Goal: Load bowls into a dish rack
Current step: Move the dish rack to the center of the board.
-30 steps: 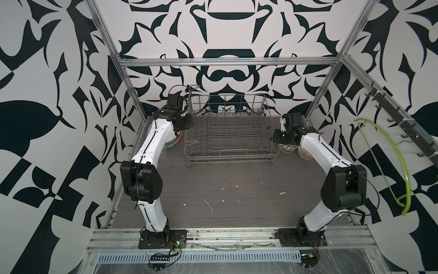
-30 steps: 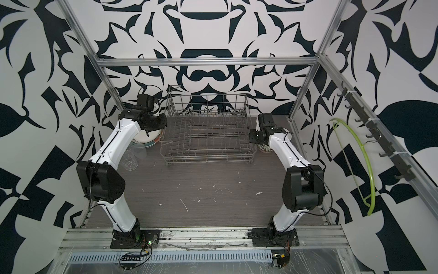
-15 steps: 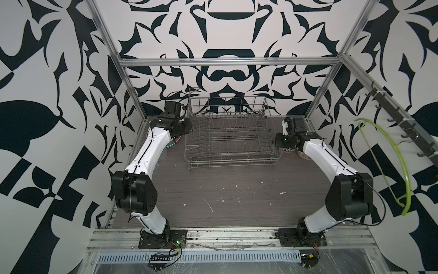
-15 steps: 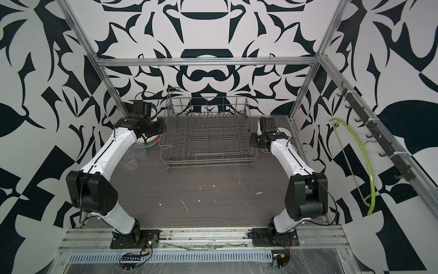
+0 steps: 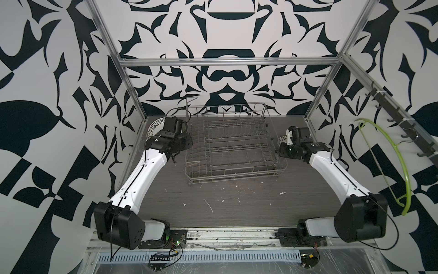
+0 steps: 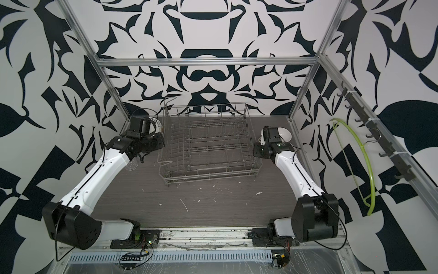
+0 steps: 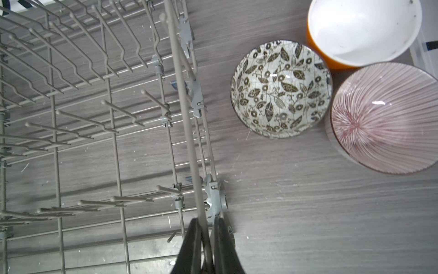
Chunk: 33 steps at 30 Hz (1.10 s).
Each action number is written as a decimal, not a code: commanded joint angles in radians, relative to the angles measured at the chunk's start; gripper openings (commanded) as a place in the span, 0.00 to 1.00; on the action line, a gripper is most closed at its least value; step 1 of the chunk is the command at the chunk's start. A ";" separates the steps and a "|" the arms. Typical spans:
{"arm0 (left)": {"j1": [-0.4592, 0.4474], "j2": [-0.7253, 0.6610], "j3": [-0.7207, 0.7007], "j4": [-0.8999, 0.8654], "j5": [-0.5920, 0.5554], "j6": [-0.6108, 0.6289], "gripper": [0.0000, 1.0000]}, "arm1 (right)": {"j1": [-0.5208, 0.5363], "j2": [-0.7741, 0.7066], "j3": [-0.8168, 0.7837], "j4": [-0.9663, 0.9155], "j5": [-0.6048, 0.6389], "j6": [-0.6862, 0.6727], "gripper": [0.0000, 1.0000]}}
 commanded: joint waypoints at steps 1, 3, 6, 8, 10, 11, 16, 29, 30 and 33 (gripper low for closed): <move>-0.040 -0.068 -0.029 -0.022 -0.056 -0.083 0.09 | 0.005 -0.080 -0.045 -0.031 -0.007 0.089 0.00; -0.074 -0.088 -0.040 -0.038 -0.094 -0.092 0.09 | 0.007 -0.138 -0.080 -0.038 -0.010 0.097 0.00; -0.103 -0.101 -0.055 -0.048 -0.120 -0.102 0.10 | 0.007 -0.238 -0.136 -0.049 -0.024 0.117 0.00; -0.121 -0.108 -0.071 -0.054 -0.136 -0.115 0.10 | 0.006 -0.299 -0.162 -0.061 -0.037 0.123 0.00; -0.142 -0.119 -0.091 -0.054 -0.147 -0.130 0.10 | 0.007 -0.347 -0.178 -0.086 -0.042 0.123 0.00; -0.157 -0.126 -0.100 -0.055 -0.160 -0.139 0.10 | 0.008 -0.369 -0.184 -0.100 -0.044 0.120 0.00; -0.228 -0.156 -0.129 -0.070 -0.218 -0.182 0.10 | 0.009 -0.426 -0.211 -0.128 -0.037 0.111 0.00; -0.275 -0.182 -0.152 -0.127 -0.306 -0.226 0.12 | 0.008 -0.381 -0.220 -0.091 -0.101 0.091 0.00; -0.274 -0.185 -0.153 -0.131 -0.309 -0.226 0.13 | 0.011 -0.381 -0.219 -0.092 -0.104 0.090 0.00; -0.275 -0.201 -0.152 -0.160 -0.318 -0.228 0.13 | 0.015 -0.387 -0.214 -0.105 -0.090 0.092 0.00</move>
